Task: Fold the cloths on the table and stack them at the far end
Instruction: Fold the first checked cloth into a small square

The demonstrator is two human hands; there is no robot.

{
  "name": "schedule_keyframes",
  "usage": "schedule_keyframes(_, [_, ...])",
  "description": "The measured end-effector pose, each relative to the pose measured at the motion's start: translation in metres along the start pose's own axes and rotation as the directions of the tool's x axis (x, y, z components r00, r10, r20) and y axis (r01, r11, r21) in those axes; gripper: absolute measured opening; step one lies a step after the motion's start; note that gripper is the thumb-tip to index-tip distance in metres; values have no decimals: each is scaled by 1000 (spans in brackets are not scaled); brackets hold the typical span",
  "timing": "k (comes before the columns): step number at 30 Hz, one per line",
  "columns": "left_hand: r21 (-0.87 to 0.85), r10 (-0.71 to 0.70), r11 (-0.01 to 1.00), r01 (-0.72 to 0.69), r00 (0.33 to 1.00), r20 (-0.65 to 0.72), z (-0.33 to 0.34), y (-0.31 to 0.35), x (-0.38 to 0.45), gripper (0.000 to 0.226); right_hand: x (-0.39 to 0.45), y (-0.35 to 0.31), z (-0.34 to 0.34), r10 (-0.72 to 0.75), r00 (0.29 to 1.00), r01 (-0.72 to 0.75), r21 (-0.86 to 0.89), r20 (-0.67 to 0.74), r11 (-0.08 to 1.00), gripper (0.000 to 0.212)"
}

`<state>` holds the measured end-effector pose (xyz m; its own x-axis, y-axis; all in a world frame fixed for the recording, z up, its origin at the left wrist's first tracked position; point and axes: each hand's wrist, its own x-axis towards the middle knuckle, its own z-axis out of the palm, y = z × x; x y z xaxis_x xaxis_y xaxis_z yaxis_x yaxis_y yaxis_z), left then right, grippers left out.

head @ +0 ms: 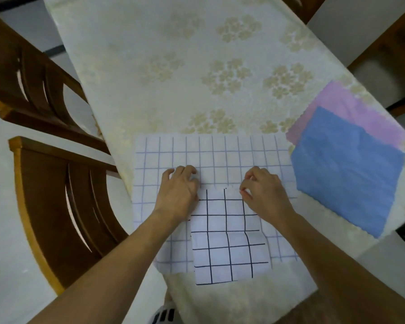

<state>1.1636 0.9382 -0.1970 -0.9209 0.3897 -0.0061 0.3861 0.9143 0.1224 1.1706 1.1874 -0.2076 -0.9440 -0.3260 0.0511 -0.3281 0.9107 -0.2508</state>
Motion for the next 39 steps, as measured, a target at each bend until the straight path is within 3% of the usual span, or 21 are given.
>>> schedule_keyframes(9, [38, -62, 997, 62, 998, -6, 16, -7, 4, 4, -1, 1, 17, 63, 996, -63, -2, -59, 998, 10])
schedule_keyframes(14, [-61, -227, 973, 223, 971, -80, 8, 3, -17, 31, -9, -15, 15, 188, 967, -182, 50, -172, 982, 24])
schedule_keyframes(17, [-140, -113, 985, 102, 991, -75, 9, 32, -51, 44, -36, -44, 18, 159, 965, -145, 79, -211, 986, 37])
schedule_keyframes(20, [-159, -2, 987, 3, 1000, 12, 29, 58, -81, 57, -66, -66, 35, 56, 995, -53, 34, -78, 998, 56])
schedule_keyframes(25, [-64, -89, 993, 100, 984, 156, 61, 59, -99, 70, -85, -54, 62, 146, 976, -128, -114, 161, 985, 80])
schedule_keyframes(32, [-25, -90, 995, 95, 985, 145, 61, 57, -100, 72, -88, -47, 60, 173, 970, -144, -168, 172, 975, 88])
schedule_keyframes(35, [-41, -83, 995, 86, 993, 86, 61, 52, -80, 70, -70, -51, 58, 124, 986, -108, -136, 116, 985, 85])
schedule_keyframes(39, [-29, -134, 990, 137, 985, 108, 71, 40, -67, 73, -49, -47, 66, 90, 985, -70, -134, 150, 989, 83])
